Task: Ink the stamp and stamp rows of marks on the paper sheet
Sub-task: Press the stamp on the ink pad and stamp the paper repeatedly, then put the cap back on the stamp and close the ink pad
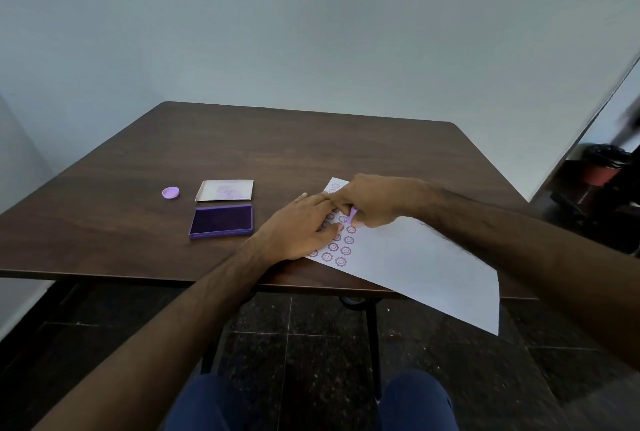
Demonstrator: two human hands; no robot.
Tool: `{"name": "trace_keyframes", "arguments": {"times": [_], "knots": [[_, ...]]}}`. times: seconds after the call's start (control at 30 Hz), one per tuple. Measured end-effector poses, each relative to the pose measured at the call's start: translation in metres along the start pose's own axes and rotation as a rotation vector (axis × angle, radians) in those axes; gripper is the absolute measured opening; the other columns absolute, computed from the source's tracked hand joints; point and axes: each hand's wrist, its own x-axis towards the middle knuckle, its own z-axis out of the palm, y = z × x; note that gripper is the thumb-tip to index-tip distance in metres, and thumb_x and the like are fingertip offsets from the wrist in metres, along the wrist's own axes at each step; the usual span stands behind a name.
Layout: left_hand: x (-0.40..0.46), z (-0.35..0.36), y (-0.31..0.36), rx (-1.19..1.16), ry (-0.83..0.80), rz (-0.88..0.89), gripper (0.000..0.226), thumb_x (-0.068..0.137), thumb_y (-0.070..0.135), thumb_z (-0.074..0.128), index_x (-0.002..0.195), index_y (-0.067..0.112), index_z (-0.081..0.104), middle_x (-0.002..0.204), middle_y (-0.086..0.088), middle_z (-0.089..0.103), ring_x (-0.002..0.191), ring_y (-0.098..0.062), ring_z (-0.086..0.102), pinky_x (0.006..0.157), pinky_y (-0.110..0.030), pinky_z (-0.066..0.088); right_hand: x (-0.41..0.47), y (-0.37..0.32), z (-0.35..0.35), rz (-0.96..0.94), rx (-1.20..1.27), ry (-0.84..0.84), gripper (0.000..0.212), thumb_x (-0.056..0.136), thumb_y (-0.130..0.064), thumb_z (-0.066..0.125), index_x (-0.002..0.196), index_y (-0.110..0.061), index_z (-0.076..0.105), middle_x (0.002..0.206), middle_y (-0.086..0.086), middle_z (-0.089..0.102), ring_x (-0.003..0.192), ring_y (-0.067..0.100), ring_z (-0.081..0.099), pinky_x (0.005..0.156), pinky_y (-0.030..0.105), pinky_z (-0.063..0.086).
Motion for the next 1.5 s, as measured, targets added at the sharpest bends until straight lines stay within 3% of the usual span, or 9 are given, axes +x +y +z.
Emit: {"name": "trace_keyframes", "arguments": {"times": [0.23,0.37,0.6,0.77,0.9,1.07,1.23,1.33,1.5], "knots": [[-0.001,-0.003,0.003,-0.016,-0.016,-0.01,0.053,0.102,0.043,0.044,0.148,0.017,0.042,0.158,-0.003,0.039,0.142,-0.015,0.038,0.122,-0.034,0.012,-0.005,-0.006,-0.001,0.012,0.023,0.008,0.02,0.091,-0.01,0.063,0.11,-0.009,0.059,0.107,0.008,0.07,0.096,0.026,0.065,0.081,0.033,0.052],[-0.003,-0.005,0.003,0.0,-0.029,-0.023,0.057,0.102,0.045,0.043,0.152,0.019,0.037,0.162,-0.002,0.033,0.146,-0.015,0.032,0.12,-0.031,0.009,-0.014,0.001,-0.009,0.007,0.094,0.01,0.013,0.092,-0.015,0.064,0.086,-0.024,0.056,0.082,-0.007,0.062,0.075,0.013,0.059,0.064,0.022,0.043],[0.0,-0.001,-0.002,-0.001,-0.051,-0.039,0.062,0.102,0.049,0.039,0.157,0.024,0.026,0.166,0.003,0.022,0.151,-0.009,0.019,0.122,-0.033,0.006,-0.051,0.051,0.016,0.038,1.379,0.368,0.017,0.092,-0.017,0.067,0.098,-0.003,0.059,0.086,0.012,0.071,0.071,0.015,0.064,0.065,0.024,0.054],[-0.002,-0.004,0.001,-0.006,0.032,-0.05,0.059,0.101,0.046,0.042,0.155,0.023,0.033,0.163,0.002,0.029,0.149,-0.011,0.027,0.122,-0.034,0.013,-0.044,0.045,0.047,0.008,1.837,0.467,0.018,0.099,-0.02,0.053,0.104,-0.003,0.059,0.083,0.01,0.066,0.062,0.01,0.059,0.057,0.019,0.052],[-0.015,-0.022,0.0,0.011,0.358,-0.025,0.041,0.1,0.032,0.043,0.14,0.026,0.052,0.145,0.004,0.051,0.133,-0.011,0.043,0.11,-0.039,0.033,-0.03,0.03,0.045,-0.029,1.929,0.513,0.026,0.101,-0.028,0.052,0.102,-0.006,0.065,0.077,0.004,0.065,0.062,0.01,0.056,0.056,0.02,0.05],[-0.059,-0.058,-0.047,0.132,0.642,-0.168,0.036,0.083,0.014,0.049,0.114,0.027,0.061,0.121,0.004,0.056,0.115,-0.017,0.049,0.087,-0.032,0.028,-0.006,0.003,0.034,-0.075,1.946,0.48,0.026,0.1,-0.03,0.053,0.097,-0.012,0.071,0.076,0.003,0.062,0.061,0.009,0.052,0.056,0.022,0.047],[-0.116,-0.074,-0.111,0.129,0.649,-0.605,0.03,0.088,0.017,0.055,0.117,0.025,0.059,0.126,-0.003,0.053,0.12,-0.024,0.05,0.092,-0.044,0.032,0.019,-0.033,0.022,-0.03,1.899,0.453,0.027,0.099,-0.034,0.055,0.087,-0.02,0.074,0.07,0.001,0.058,0.056,0.009,0.048,0.054,0.023,0.041],[-0.137,-0.075,-0.137,0.067,0.501,-0.799,0.042,0.092,0.029,0.056,0.133,0.023,0.054,0.14,-0.007,0.048,0.13,-0.029,0.044,0.105,-0.052,0.031,0.031,-0.054,0.014,-0.034,1.895,0.434,0.028,0.099,-0.034,0.054,0.084,-0.02,0.074,0.069,0.002,0.057,0.055,0.009,0.048,0.052,0.024,0.042],[-0.138,-0.073,-0.156,0.132,0.356,-0.833,0.056,0.092,0.046,0.053,0.143,0.023,0.049,0.142,-0.006,0.05,0.133,-0.027,0.042,0.108,-0.053,0.03,0.042,-0.077,0.004,-0.054,1.862,0.408,0.026,0.1,-0.031,0.052,0.088,-0.015,0.07,0.068,0.003,0.057,0.055,0.01,0.047,0.052,0.025,0.04]]}}
